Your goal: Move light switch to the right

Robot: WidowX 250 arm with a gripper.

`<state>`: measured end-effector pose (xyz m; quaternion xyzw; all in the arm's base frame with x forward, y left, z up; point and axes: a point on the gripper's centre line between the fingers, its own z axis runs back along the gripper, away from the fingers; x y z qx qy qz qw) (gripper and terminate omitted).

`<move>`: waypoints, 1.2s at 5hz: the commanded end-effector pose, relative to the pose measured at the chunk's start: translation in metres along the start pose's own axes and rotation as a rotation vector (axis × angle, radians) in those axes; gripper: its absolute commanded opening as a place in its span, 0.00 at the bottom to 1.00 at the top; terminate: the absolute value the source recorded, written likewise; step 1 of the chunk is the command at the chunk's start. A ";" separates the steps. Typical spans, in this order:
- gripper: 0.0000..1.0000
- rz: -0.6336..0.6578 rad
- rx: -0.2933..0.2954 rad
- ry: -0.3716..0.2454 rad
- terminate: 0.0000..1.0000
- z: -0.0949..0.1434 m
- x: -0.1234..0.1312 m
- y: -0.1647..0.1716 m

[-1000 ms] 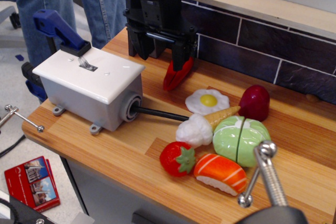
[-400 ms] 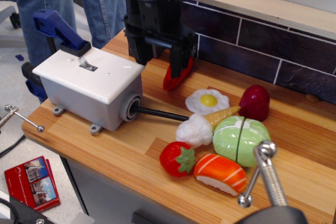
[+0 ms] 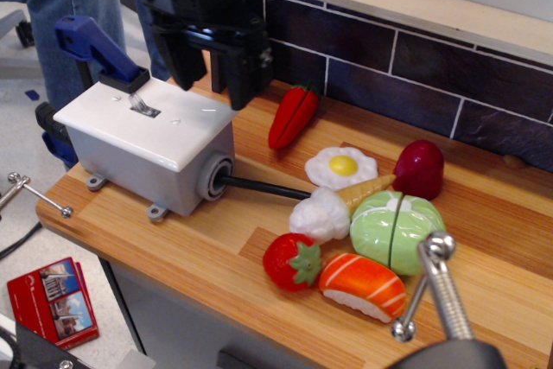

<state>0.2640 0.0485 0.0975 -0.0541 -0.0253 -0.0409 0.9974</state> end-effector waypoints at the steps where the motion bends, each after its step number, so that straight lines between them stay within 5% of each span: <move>1: 1.00 -0.026 0.011 0.025 0.00 0.009 -0.020 0.032; 6: 1.00 -0.055 0.083 0.021 0.00 -0.017 -0.028 0.056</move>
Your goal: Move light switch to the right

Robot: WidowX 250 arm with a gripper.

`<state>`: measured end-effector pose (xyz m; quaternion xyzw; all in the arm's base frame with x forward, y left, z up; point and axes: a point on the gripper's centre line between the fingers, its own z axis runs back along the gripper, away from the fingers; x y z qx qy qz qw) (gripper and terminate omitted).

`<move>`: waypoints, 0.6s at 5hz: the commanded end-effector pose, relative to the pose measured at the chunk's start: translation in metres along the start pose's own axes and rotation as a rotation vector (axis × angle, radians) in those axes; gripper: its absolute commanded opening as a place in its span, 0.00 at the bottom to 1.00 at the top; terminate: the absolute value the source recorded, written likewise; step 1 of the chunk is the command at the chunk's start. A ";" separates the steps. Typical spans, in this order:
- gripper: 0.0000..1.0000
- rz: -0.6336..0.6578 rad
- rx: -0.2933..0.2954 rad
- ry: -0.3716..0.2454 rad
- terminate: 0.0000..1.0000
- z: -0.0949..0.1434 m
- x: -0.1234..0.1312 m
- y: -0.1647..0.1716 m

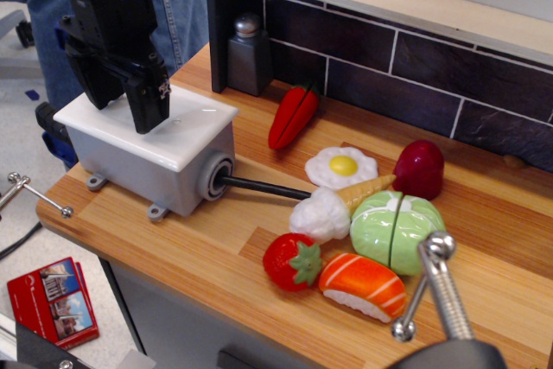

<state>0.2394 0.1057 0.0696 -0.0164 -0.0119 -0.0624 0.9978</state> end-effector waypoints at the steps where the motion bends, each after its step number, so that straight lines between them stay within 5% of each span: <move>1: 1.00 0.000 0.000 0.001 0.00 -0.001 0.008 -0.013; 3: 1.00 0.030 -0.043 0.033 0.00 0.003 0.018 -0.033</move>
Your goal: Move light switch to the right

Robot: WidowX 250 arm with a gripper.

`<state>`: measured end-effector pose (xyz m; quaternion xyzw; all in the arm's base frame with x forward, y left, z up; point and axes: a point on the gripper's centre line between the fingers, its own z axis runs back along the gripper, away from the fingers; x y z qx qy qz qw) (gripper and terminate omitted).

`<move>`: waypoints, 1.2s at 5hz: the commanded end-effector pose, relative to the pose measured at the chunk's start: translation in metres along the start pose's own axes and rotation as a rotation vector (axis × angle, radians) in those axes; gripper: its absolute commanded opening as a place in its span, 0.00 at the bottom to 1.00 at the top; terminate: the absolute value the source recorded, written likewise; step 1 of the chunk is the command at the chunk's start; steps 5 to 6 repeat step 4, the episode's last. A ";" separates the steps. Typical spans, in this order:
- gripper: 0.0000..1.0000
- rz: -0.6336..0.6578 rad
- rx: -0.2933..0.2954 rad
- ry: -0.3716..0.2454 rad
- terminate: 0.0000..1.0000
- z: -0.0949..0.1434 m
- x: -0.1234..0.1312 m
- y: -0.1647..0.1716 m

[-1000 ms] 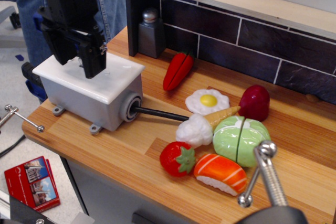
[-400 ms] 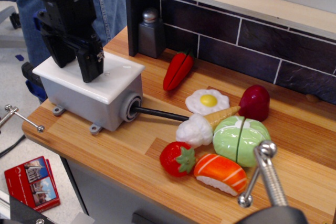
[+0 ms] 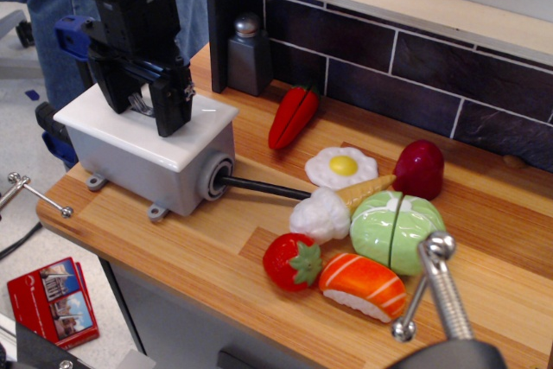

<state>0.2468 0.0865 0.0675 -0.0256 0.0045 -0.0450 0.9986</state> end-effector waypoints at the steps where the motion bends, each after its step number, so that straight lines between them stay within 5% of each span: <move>1: 1.00 0.002 -0.026 -0.005 0.00 0.002 0.005 -0.025; 3: 1.00 0.029 -0.040 0.002 0.00 0.006 0.004 -0.029; 4: 1.00 0.085 -0.033 -0.041 1.00 0.022 0.009 -0.023; 6: 1.00 0.085 -0.033 -0.041 1.00 0.022 0.009 -0.023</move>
